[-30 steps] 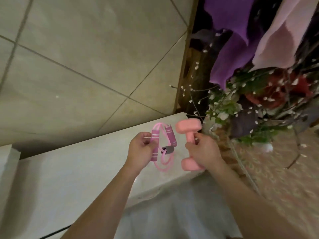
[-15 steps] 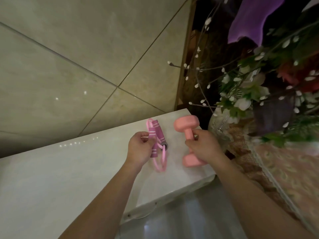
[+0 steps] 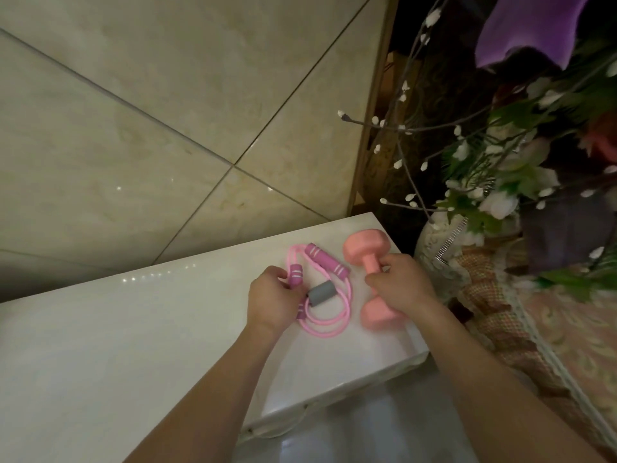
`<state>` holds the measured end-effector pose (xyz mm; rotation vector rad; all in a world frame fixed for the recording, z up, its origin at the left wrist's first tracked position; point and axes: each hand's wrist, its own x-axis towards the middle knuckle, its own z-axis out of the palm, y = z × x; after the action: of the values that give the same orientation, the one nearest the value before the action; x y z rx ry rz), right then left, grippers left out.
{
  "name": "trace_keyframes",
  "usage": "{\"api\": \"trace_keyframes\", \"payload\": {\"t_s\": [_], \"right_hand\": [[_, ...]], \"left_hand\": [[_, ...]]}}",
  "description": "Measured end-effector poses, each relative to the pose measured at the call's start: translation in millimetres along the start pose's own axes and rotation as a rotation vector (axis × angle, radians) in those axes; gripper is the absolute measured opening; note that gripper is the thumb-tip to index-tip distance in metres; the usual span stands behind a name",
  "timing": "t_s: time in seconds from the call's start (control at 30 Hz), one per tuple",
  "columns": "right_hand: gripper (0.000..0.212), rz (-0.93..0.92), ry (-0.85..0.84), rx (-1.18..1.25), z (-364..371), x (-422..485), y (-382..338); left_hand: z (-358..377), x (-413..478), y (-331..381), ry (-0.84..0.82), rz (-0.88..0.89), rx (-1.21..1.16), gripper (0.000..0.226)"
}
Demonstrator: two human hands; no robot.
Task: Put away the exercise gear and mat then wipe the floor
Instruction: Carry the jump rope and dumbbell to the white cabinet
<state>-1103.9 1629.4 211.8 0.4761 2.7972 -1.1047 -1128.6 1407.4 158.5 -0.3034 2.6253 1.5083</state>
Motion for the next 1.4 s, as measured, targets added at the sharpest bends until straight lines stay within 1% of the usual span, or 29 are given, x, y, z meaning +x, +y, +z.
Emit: {"api": "trace_keyframes", "payload": {"t_s": [0.17, 0.3, 0.37, 0.47, 0.7, 0.9, 1.07, 1.13, 1.27, 1.3, 1.4], "right_hand": [[0.007, 0.009, 0.028, -0.018, 2, 5, 1], [0.007, 0.032, 0.019, -0.022, 2, 10, 0], [0.008, 0.036, 0.028, -0.026, 2, 12, 1], [0.009, 0.043, 0.025, -0.024, 2, 12, 0], [0.010, 0.045, 0.035, 0.027, 2, 9, -1], [0.018, 0.019, 0.119, 0.049, 2, 5, -2], [0.031, -0.003, 0.143, 0.048, 1, 3, -1], [0.034, -0.012, 0.149, 0.051, 0, 2, -1], [0.036, -0.027, 0.137, 0.053, -6, -5, -2], [0.036, -0.034, 0.134, 0.055, -7, -8, -4], [0.038, -0.069, 0.150, 0.051, -13, -16, -10]], "left_hand": [[14, -1, 7, 0.011, 0.034, -0.004, 0.037], [20, -2, 7, 0.034, 0.056, 0.013, 0.043], [19, -3, 6, 0.039, 0.063, 0.021, 0.040], [16, -5, 5, 0.044, 0.063, 0.043, 0.028], [9, -8, 5, 0.051, 0.034, 0.121, 0.033], [5, -9, 4, 0.055, 0.001, 0.252, 0.040], [3, -10, 3, 0.046, -0.023, 0.295, 0.040], [2, -11, 5, 0.062, -0.025, 0.308, 0.047], [-2, -14, 10, 0.128, 0.006, 0.309, 0.079], [-4, -15, 13, 0.144, 0.028, 0.312, 0.081], [-14, -18, 18, 0.165, 0.085, 0.307, 0.072]]}}
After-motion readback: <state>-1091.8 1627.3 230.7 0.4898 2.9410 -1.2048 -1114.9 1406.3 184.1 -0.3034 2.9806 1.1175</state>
